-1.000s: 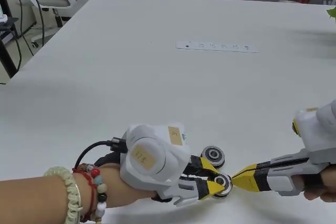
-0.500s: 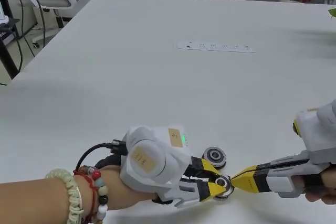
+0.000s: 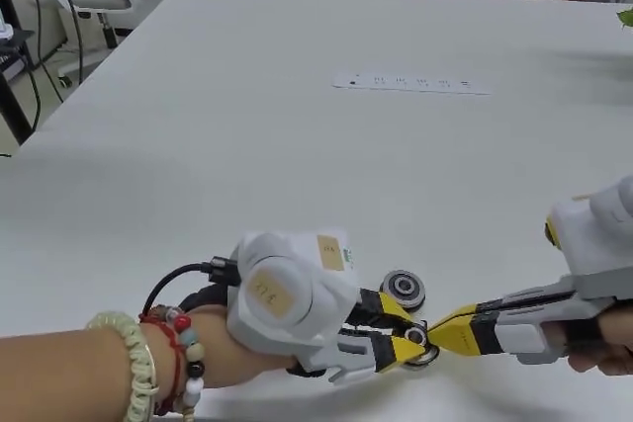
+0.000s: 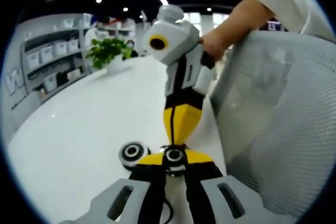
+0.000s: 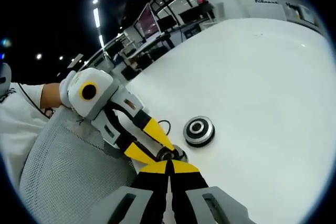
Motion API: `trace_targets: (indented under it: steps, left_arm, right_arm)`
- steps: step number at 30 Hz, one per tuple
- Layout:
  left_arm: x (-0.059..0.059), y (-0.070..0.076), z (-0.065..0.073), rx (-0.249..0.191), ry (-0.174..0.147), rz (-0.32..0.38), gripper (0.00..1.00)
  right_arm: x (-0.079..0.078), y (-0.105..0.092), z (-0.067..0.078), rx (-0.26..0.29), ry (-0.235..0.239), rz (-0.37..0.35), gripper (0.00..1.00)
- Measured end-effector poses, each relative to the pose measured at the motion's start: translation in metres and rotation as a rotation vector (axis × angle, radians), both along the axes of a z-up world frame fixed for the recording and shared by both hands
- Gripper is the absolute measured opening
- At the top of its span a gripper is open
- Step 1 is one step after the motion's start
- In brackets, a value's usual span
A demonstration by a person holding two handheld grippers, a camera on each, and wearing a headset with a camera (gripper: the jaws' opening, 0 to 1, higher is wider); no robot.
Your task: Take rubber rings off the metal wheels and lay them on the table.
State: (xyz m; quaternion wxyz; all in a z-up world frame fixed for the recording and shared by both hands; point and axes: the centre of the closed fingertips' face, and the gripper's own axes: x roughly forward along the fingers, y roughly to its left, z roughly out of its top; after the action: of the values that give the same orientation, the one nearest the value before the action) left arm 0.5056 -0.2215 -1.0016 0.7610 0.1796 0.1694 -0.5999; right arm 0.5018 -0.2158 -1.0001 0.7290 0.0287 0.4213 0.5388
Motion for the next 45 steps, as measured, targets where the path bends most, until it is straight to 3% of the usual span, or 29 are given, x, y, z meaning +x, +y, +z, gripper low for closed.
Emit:
trace_targets:
  steps: [14,18,19,20,22,27,29,33,35,36,38,45]
  left_arm:
    - [0.000,0.000,0.000,-0.003,-0.002,-0.003,0.13]
    - [-0.001,0.000,0.000,-0.004,-0.003,-0.004,0.13]
    - [-0.001,0.000,0.000,-0.005,-0.002,-0.003,0.13]
    - [-0.001,0.000,0.000,-0.005,-0.002,-0.003,0.13]
    - [-0.001,0.000,0.000,-0.004,-0.002,-0.003,0.13]
    - [-0.001,0.000,0.000,-0.006,0.000,-0.001,0.13]
    - [-0.001,0.000,0.000,-0.007,-0.001,-0.002,0.13]
    - [-0.002,0.001,0.001,0.005,-0.006,-0.015,0.14]
    - [-0.003,0.002,0.005,-0.013,0.045,-0.006,0.14]
    - [-0.005,0.004,0.007,-0.034,0.090,-0.009,0.13]
    - [-0.008,0.007,0.015,-0.071,0.132,-0.016,0.10]
    - [-0.007,0.017,0.032,-0.074,0.143,-0.013,0.26]
  right_arm:
    - [-0.001,0.002,0.001,-0.008,-0.013,0.016,0.00]
    - [-0.003,0.007,0.004,0.017,-0.012,0.024,0.00]
    - [-0.004,0.013,0.012,0.066,-0.006,0.024,0.00]
    - [-0.003,0.013,0.013,0.065,0.001,0.014,0.00]
    - [-0.001,0.010,0.010,0.028,-0.045,0.030,0.00]
    - [0.005,-0.005,-0.005,-0.053,-0.029,-0.005,0.00]
    - [0.006,-0.003,-0.002,-0.041,-0.013,-0.016,0.00]
    - [0.005,-0.001,0.000,-0.037,-0.032,0.000,0.00]
    - [0.004,-0.002,0.000,-0.035,-0.033,0.003,0.00]
    - [0.004,-0.003,0.000,-0.035,-0.034,0.005,0.00]
    - [0.004,-0.004,-0.001,-0.037,-0.035,0.008,0.00]
    - [0.002,-0.007,0.002,-0.040,-0.048,0.020,0.00]
